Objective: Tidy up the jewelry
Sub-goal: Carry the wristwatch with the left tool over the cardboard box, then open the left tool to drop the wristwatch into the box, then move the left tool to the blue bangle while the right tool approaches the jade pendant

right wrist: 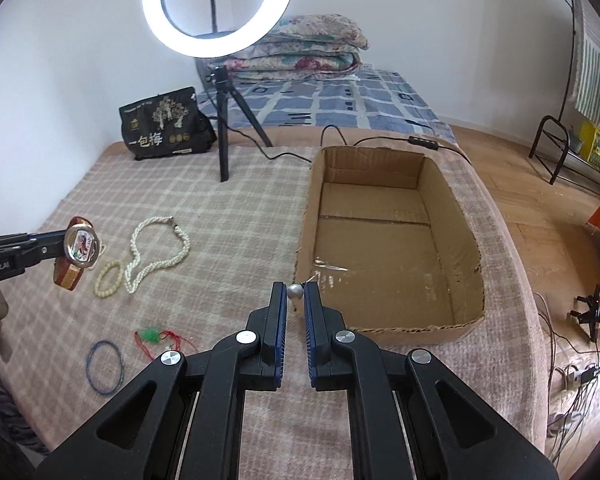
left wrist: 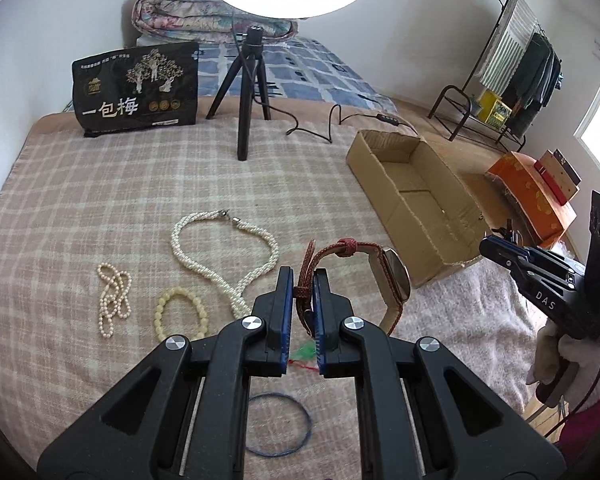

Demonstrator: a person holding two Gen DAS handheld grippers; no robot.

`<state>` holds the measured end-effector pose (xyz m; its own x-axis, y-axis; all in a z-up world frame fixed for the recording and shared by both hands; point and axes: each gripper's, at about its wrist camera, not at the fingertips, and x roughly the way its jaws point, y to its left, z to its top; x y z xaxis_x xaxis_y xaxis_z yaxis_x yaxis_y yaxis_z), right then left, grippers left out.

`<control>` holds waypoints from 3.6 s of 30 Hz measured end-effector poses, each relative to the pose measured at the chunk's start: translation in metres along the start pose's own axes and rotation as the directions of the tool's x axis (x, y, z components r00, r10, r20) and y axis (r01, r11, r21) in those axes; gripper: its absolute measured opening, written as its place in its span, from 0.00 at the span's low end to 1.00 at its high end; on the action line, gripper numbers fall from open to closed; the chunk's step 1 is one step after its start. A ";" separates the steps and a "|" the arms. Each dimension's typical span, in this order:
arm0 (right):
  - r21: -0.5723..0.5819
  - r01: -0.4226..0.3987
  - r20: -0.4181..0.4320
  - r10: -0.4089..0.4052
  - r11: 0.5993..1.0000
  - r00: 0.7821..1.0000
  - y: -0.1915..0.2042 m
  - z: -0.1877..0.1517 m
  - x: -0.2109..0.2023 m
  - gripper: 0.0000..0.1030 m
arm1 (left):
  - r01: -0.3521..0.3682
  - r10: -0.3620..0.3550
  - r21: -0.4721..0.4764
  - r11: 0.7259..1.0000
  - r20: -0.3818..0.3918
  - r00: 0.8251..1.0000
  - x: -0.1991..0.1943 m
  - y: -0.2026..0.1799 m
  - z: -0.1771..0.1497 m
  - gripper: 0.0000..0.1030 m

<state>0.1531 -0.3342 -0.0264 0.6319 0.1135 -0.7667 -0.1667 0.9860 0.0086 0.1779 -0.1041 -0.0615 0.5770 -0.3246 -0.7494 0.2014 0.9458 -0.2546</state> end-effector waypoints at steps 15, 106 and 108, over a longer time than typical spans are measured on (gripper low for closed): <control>0.110 0.086 -0.017 -0.085 0.990 0.996 -0.056 0.003 0.011 0.07 | 0.055 -0.056 0.043 0.998 0.021 0.998 0.064 -0.072 0.057 0.07; -0.380 -0.240 -0.108 0.215 0.893 0.971 0.132 -0.037 0.023 0.53 | -0.121 0.120 -0.026 0.992 -0.040 0.992 -0.069 0.094 -0.072 0.35; -0.398 -0.261 -0.136 0.224 0.880 0.965 0.136 -0.040 0.030 0.53 | -0.105 0.103 -0.027 0.994 -0.073 0.992 -0.061 0.092 -0.083 0.35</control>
<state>0.1192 -0.2012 -0.0744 0.4693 0.3139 -0.8254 -0.6127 0.7888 -0.0484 0.0953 0.0029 -0.0898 0.5356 -0.2247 -0.8140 0.1184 0.9744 -0.1910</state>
